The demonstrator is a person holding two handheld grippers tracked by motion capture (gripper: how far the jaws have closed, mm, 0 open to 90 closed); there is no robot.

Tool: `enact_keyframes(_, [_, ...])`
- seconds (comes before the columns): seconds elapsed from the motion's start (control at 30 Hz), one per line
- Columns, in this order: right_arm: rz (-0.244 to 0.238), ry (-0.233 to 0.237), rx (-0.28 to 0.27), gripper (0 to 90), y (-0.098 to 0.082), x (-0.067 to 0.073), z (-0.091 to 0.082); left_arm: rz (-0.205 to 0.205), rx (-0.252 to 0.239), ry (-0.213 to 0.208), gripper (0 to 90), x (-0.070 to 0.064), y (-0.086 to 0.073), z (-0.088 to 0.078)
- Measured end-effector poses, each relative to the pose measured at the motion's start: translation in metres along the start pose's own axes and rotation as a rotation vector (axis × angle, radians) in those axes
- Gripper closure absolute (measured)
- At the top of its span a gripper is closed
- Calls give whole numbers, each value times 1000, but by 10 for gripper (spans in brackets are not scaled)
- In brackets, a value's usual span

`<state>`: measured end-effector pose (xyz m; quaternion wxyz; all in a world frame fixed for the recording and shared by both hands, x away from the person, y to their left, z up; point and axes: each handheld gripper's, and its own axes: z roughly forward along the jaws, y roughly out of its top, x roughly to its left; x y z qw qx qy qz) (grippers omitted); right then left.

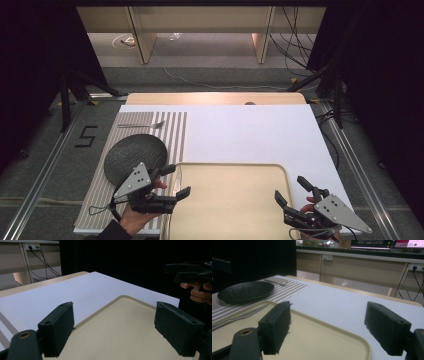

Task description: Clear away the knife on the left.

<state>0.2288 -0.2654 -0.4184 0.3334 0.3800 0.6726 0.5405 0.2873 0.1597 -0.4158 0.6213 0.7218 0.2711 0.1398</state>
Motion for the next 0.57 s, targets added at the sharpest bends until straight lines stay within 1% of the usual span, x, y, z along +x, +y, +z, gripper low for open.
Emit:
enact_keyframes(0.13, [1, 3, 1, 222, 0, 0, 0, 25, -44, 14, 160, -3, 1, -4])
enact_keyframes(0.2, [6, 3, -2, 222, 0, -1, 0, 58, -56, 49, 160, -5, 0, -5])
enact_keyframes(0.23, [7, 3, -2, 222, 0, -1, 0, 64, -60, 47, 160, -5, -1, -6])
enact_keyframes(0.27, [7, 3, -1, 222, 0, -1, -1, 59, -57, 37, 160, -5, -1, -5])
enact_keyframes(0.3, [7, 2, -1, 222, 0, -1, -1, 54, -55, 37, 160, -4, -1, -5])
enact_keyframes(0.57, [5, 2, -2, 222, 0, -1, -1, 57, -59, 34, 162, -4, -1, -5])
